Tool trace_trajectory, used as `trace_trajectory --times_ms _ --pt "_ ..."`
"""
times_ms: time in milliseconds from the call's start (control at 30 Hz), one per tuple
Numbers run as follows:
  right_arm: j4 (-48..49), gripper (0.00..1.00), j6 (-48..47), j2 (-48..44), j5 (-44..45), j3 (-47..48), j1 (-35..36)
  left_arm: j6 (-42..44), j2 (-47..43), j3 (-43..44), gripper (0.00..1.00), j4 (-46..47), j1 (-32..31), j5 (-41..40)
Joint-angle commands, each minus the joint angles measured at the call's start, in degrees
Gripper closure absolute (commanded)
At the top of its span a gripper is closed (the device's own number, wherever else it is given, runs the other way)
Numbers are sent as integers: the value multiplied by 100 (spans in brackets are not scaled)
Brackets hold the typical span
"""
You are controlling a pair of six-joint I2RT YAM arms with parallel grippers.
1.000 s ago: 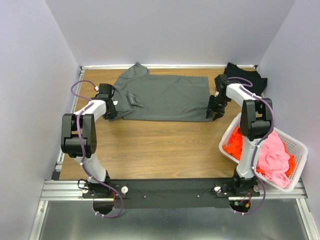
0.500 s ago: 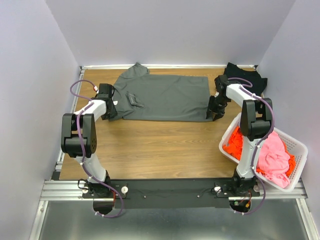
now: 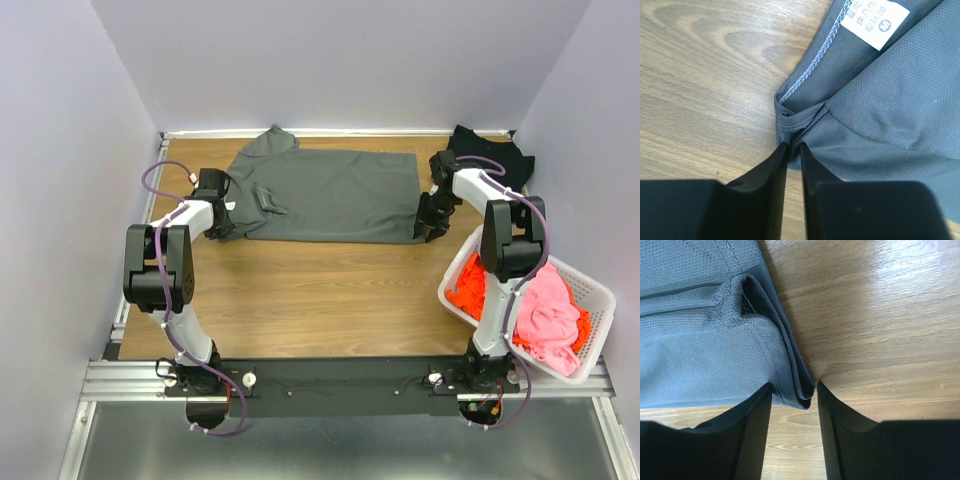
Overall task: Fold and stack the t-shirts
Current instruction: Fold the tshirt
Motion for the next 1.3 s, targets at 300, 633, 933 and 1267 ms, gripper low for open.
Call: trace_trajectory --times_ms 300,633,933,1267 --pt "179 75 15 -37 33 -360 -53 370 52 -54 100 45 27 178" --pt "170 94 -29 -134 288 -395 -61 740 -327 675 100 -641 18 379" --pt "170 95 -55 -169 367 -439 -53 1223 77 1405 100 -1107 18 441" --pt "161 95 -72 -178 376 -518 -53 1435 578 1880 92 -1274 18 398"
